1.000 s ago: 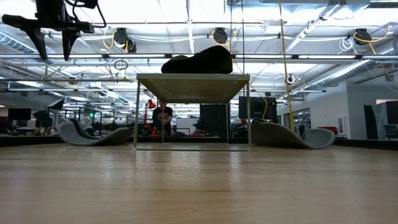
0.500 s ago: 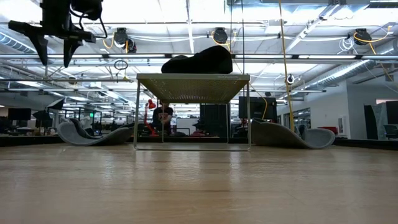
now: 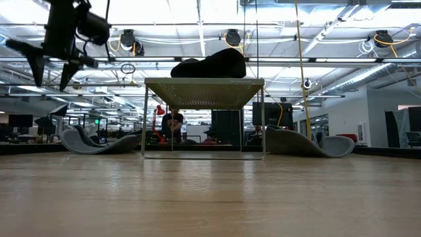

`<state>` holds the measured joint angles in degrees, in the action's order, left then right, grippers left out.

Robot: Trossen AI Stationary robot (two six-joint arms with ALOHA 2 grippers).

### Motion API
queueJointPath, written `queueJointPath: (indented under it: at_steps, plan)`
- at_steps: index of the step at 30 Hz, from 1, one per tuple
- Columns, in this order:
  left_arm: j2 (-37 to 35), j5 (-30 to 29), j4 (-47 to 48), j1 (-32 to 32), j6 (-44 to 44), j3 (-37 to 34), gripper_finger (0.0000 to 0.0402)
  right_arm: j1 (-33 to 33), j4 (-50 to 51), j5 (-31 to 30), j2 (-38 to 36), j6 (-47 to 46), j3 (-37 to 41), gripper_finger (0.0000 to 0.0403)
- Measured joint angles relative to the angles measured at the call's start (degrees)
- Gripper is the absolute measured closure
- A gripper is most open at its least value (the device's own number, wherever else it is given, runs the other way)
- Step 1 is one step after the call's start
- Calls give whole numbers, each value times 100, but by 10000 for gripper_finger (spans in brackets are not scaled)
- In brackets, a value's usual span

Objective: Pick & Place hat
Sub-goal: Put the left gray cap on the shelf

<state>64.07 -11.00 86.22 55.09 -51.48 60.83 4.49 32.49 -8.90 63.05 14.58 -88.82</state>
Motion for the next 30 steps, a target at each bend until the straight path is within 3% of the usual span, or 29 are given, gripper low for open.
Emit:
queueJointPath:
  at_steps: [6, 14, 22, 30]
  plan:
    - [0, 284, -1051, -4, 45, -896, 170, 0, 10, 0, 0, 307, 0, 236]
    - [0, 304, -2338, -4, 43, -1593, 170, 0, 137, 1, 0, 329, 0, 236]
    - [0, 197, -3081, -4, 230, -1715, 170, 0, 349, -12, 0, 451, 0, 236]
    - [7, 37, -3251, 0, 15, -1715, 170, -9, 243, -469, 0, 529, -2, 236]
